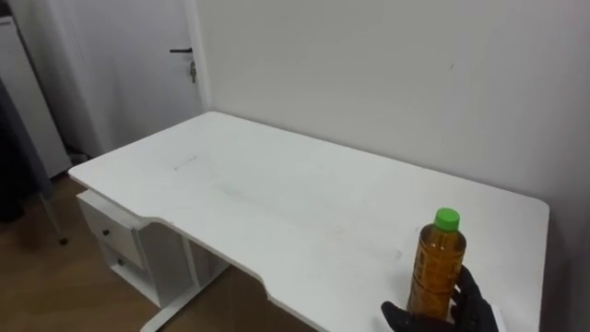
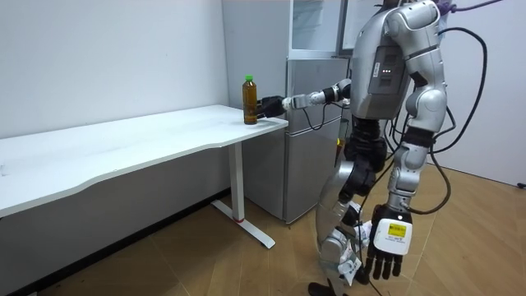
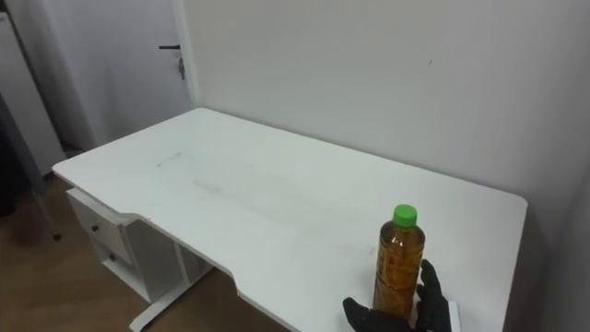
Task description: Put the bottle in the upper fridge
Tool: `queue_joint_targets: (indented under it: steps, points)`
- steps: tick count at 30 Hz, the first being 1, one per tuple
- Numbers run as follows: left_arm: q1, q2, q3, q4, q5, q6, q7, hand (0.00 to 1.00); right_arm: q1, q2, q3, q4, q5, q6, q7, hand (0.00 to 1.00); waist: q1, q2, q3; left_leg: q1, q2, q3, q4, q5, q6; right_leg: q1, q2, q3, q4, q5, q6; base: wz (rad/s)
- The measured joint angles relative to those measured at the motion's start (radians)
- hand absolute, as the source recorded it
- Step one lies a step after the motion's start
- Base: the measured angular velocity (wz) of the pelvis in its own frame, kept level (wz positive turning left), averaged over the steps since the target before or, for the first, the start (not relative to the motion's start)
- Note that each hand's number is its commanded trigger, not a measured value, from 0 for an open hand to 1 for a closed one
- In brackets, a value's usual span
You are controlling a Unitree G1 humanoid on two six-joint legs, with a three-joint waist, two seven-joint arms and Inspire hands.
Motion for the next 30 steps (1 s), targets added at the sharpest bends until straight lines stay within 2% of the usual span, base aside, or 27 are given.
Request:
queue_joint_targets:
  steps: [9, 14, 23, 30]
  points:
    - [0.003, 0.017, -0.006, -0.001, -0.003, -0.008, 0.000, 0.00, -0.008, 0.000, 0.000, 0.022, 0.001, -0.017, -0.003, 0.00, 0.000, 0.002, 0.0010, -0.013, -0.002, -0.007, 0.014, 0.000, 0.000, -0.004, -0.001, -0.006, 0.004, -0.005, -0.002, 0.02]
    - [0.015, 0.043, -0.029, -0.029, -0.042, -0.010, -0.001, 0.00, -0.038, -0.004, 0.003, 0.048, 0.031, -0.019, -0.015, 0.00, 0.000, -0.004, 0.0023, -0.022, -0.002, -0.010, 0.023, 0.000, 0.000, -0.007, 0.001, -0.009, 0.003, -0.010, 0.000, 0.04]
    - [0.041, 0.046, -0.030, -0.036, -0.043, -0.009, -0.006, 0.00, -0.075, -0.006, 0.002, 0.096, 0.039, -0.019, -0.032, 0.00, 0.011, -0.006, 0.0027, -0.025, -0.003, -0.012, 0.029, 0.000, 0.000, -0.007, 0.003, -0.009, 0.003, -0.010, 0.000, 0.00]
    - [0.052, 0.053, -0.030, -0.056, -0.081, -0.010, -0.006, 0.00, -0.075, -0.027, 0.002, 0.099, 0.071, -0.019, -0.043, 0.00, 0.024, -0.005, 0.0033, -0.030, -0.004, -0.020, 0.038, 0.000, 0.000, -0.006, 0.004, -0.015, 0.002, -0.010, 0.000, 0.03]
